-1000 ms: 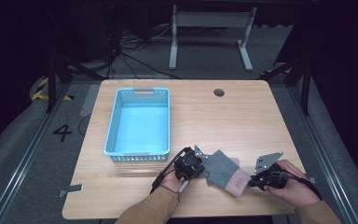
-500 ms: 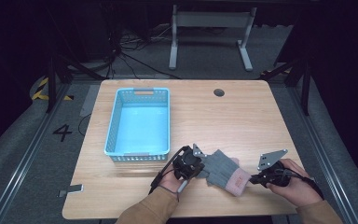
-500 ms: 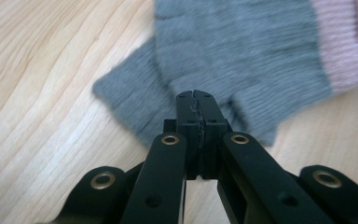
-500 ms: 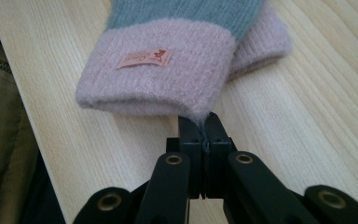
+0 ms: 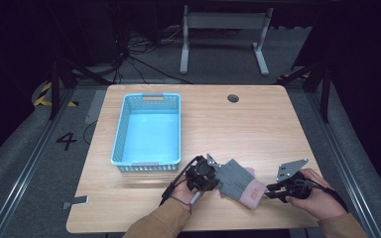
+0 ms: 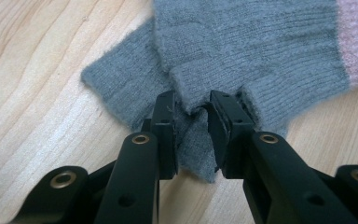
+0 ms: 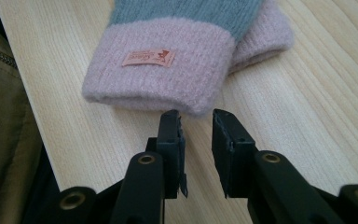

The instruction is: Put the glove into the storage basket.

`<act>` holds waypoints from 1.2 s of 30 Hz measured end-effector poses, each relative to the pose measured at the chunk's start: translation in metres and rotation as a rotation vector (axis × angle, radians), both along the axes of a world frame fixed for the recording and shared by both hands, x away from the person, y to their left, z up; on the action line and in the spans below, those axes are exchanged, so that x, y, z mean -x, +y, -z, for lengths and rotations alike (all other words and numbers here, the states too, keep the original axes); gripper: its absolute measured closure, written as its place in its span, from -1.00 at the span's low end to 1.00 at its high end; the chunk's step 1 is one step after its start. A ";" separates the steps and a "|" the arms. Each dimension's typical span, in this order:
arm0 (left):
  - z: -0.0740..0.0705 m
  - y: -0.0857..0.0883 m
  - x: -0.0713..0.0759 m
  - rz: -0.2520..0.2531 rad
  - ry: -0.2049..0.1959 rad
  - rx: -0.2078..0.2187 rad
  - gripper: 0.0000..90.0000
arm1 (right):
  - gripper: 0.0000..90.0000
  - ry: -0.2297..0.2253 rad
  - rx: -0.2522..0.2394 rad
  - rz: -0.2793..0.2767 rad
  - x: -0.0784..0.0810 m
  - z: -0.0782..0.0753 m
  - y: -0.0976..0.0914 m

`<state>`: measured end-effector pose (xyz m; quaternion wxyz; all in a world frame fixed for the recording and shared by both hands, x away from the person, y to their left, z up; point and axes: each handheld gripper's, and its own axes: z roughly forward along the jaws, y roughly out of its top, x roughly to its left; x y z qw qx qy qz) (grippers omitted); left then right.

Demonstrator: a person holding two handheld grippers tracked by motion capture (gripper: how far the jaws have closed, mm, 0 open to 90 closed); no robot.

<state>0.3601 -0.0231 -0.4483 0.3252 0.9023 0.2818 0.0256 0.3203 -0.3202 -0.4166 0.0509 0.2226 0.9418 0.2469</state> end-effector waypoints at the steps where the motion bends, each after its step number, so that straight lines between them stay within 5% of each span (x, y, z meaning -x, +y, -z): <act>1: 0.000 0.000 0.000 0.000 0.001 0.000 0.62 | 0.60 0.004 -0.003 0.000 0.000 0.000 0.000; 9: 0.000 -0.001 -0.001 0.005 0.010 -0.001 0.62 | 0.61 -0.006 0.009 -0.002 0.000 0.004 0.002; 14: 0.000 -0.003 -0.001 0.012 0.003 -0.004 0.62 | 0.80 -0.015 0.016 0.002 0.000 0.005 0.007; 24: -0.005 -0.005 0.002 0.019 -0.043 -0.029 0.95 | 0.89 -0.020 0.010 0.010 0.001 0.002 0.008; 36: -0.035 0.010 0.014 0.020 -0.069 0.053 0.96 | 0.91 -0.078 -0.071 0.073 0.001 -0.019 -0.002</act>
